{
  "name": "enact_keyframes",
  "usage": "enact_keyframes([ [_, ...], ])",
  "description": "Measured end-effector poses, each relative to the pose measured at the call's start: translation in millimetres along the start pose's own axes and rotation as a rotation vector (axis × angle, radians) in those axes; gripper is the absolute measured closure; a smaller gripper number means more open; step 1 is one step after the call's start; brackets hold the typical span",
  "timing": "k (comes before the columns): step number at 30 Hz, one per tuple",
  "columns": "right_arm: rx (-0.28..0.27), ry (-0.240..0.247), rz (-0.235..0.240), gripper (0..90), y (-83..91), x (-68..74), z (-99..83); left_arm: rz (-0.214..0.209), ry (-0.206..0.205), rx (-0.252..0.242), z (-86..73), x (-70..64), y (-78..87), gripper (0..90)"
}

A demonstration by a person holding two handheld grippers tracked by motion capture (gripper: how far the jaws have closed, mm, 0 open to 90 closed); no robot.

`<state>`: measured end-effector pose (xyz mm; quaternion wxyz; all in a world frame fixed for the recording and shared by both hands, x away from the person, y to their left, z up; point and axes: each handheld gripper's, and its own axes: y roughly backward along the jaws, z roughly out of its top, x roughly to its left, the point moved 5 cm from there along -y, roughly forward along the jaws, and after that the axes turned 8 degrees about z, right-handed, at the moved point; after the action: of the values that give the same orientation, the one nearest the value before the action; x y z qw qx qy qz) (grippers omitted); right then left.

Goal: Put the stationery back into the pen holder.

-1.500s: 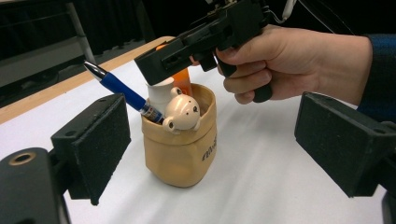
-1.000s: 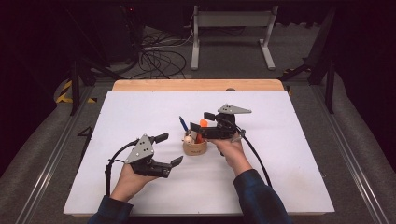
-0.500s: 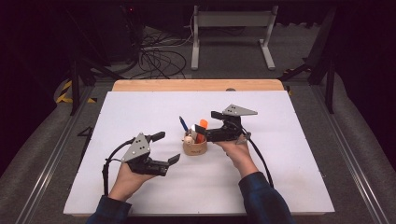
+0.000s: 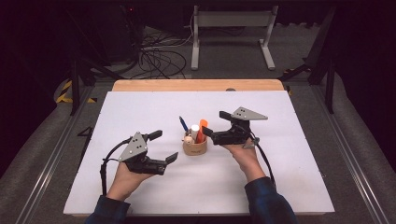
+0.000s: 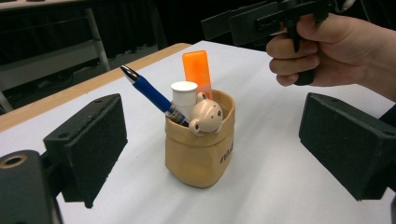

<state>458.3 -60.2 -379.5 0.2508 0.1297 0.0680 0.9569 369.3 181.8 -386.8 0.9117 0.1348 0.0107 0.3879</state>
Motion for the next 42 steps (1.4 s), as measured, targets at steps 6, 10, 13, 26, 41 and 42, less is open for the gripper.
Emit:
enact_keyframes([
  [6,-0.008,0.030,-0.015,0.4,7.3,3.2,1.9,0.010,0.003,-0.004,0.4,2.0,1.3,7.4],
  [10,-0.013,0.036,-0.018,0.2,11.0,4.1,1.4,0.017,0.007,-0.003,0.2,3.6,1.7,6.7],
  [13,-0.028,0.029,-0.018,0.2,15.9,4.6,-0.1,0.019,0.008,-0.005,0.4,4.2,1.9,6.0],
  [26,-0.056,0.031,-0.045,0.1,35.2,1.4,-7.7,0.037,0.021,-0.012,0.6,10.1,5.9,3.1],
  [41,-0.087,0.034,-0.081,0.0,56.4,-1.0,-18.6,0.051,0.028,-0.024,1.5,16.4,11.8,2.6],
  [42,-0.092,0.040,-0.083,0.0,57.5,-1.4,-18.6,0.053,0.028,-0.024,1.7,16.7,12.4,2.5],
])
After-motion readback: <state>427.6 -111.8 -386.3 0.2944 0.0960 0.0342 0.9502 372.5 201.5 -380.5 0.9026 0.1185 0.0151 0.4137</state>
